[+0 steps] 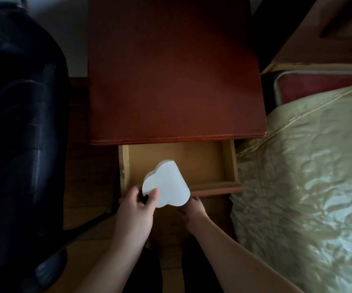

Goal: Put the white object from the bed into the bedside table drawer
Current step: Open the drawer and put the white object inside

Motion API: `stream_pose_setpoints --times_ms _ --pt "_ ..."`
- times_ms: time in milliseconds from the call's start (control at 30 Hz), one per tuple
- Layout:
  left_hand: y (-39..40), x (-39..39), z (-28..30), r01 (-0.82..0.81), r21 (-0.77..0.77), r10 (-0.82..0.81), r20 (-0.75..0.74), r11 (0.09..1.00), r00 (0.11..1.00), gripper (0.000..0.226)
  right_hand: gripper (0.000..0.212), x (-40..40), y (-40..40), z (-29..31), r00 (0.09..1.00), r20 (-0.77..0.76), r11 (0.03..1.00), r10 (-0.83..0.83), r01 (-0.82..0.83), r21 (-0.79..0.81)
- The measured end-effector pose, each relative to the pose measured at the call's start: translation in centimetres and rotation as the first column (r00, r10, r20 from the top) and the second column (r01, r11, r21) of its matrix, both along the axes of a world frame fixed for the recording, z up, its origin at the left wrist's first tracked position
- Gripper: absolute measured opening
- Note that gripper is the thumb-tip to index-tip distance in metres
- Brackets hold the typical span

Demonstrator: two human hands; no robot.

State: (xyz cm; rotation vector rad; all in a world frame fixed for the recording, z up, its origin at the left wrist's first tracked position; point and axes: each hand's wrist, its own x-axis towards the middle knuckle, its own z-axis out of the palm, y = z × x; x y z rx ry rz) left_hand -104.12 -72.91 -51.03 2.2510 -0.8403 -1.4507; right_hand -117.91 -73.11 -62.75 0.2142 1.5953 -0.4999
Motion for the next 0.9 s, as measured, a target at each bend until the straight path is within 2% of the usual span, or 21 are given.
stream_pose_setpoints --times_ms 100,200,367,433,500,600,700,800,900 --pt "-1.4 -1.6 -1.7 0.111 -0.027 -0.108 0.089 0.993 0.990 0.039 0.023 -0.6 1.2 -0.2 0.997 0.071 0.999 -0.012 0.016 -0.048" --pt "-3.1 -3.4 -4.0 0.174 -0.046 -0.169 0.096 0.984 0.981 0.037 0.028 -0.9 1.1 0.3 0.993 0.120 0.996 0.021 -0.010 -0.094" --pt "-7.1 -6.2 -7.8 0.139 -0.023 -0.137 0.058 0.990 0.989 0.063 0.027 -1.8 1.9 0.1 0.985 0.169 0.991 0.042 -0.020 -0.135" --pt "-8.6 -6.9 -9.3 0.161 -0.027 -0.160 0.049 0.987 0.986 0.056 0.024 -2.2 2.0 0.0 0.984 0.171 0.987 0.060 -0.033 -0.156" --pt "-9.5 -7.8 -10.6 0.252 -0.009 -0.250 0.089 0.968 0.964 0.048 0.024 -2.5 2.3 0.0 0.984 0.160 0.983 0.072 -0.043 -0.177" --pt "-10.1 -9.5 -12.2 0.364 0.063 -0.369 0.108 0.929 0.923 0.050 0.026 -2.8 2.7 -0.1 0.985 0.162 0.978 0.061 -0.026 -0.207" --pt "-10.4 -11.2 -13.6 0.438 0.100 -0.444 0.055 0.893 0.894 0.051 0.029 -3.1 3.1 -0.4 0.980 0.189 0.972 0.055 -0.010 -0.233" --pt "-11.1 -12.3 -14.3 0.447 0.099 -0.451 0.025 0.889 0.892 0.049 0.030 -3.6 2.9 -0.6 0.976 0.217 0.973 0.034 0.017 -0.232" --pt "-11.8 -12.7 -14.7 0.452 0.115 -0.460 0.066 0.885 0.885 0.038 0.025 -4.3 2.0 -1.0 0.976 0.216 0.980 0.029 0.015 -0.199"
